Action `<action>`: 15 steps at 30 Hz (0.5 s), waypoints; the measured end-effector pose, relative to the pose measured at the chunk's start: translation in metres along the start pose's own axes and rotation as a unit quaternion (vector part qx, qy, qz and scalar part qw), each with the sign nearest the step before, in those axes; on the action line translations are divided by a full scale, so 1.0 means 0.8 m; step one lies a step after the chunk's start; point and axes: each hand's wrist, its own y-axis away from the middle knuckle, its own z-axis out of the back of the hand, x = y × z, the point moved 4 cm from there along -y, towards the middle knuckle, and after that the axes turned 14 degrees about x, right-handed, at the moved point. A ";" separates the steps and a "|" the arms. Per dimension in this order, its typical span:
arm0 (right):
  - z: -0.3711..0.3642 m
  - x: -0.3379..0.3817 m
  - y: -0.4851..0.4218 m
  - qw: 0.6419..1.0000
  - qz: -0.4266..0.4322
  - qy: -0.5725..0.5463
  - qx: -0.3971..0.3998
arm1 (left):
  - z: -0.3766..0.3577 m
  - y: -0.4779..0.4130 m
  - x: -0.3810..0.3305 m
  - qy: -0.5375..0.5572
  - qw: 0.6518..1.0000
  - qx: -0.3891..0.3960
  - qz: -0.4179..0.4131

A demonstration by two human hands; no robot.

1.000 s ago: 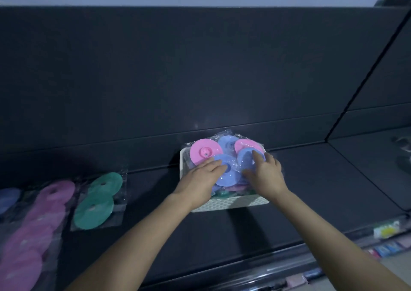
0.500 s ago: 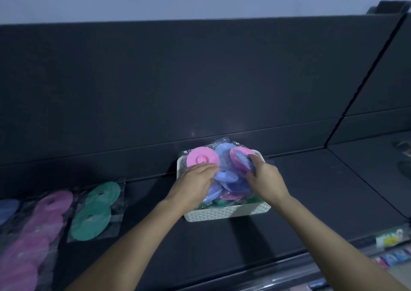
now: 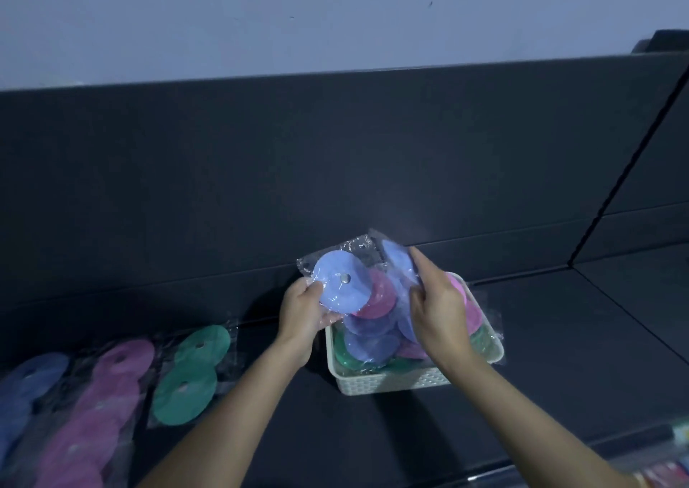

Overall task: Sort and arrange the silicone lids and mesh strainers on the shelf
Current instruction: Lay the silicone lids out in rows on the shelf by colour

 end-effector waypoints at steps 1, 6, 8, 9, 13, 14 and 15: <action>-0.011 0.004 0.002 0.999 0.030 0.019 0.023 | 0.000 0.002 -0.003 0.020 1.000 0.005 0.005; -0.068 0.012 0.024 0.974 0.123 0.133 0.133 | 0.000 0.005 -0.012 0.081 0.997 0.003 0.009; -0.078 0.010 0.028 0.968 0.158 0.143 0.136 | 0.003 0.005 -0.009 0.106 0.994 0.007 0.019; -0.082 0.008 0.028 0.964 0.177 0.147 0.136 | 0.006 0.004 -0.006 0.119 0.992 0.019 0.030; -0.092 0.001 0.032 0.948 0.212 0.158 0.175 | 0.016 0.008 0.004 0.147 0.985 0.076 0.046; -0.093 0.000 0.033 0.944 0.217 0.164 0.187 | 0.017 0.010 0.007 0.143 0.986 0.081 0.037; -0.094 0.001 0.034 0.940 0.218 0.166 0.201 | 0.019 0.011 0.009 0.134 0.987 0.082 0.026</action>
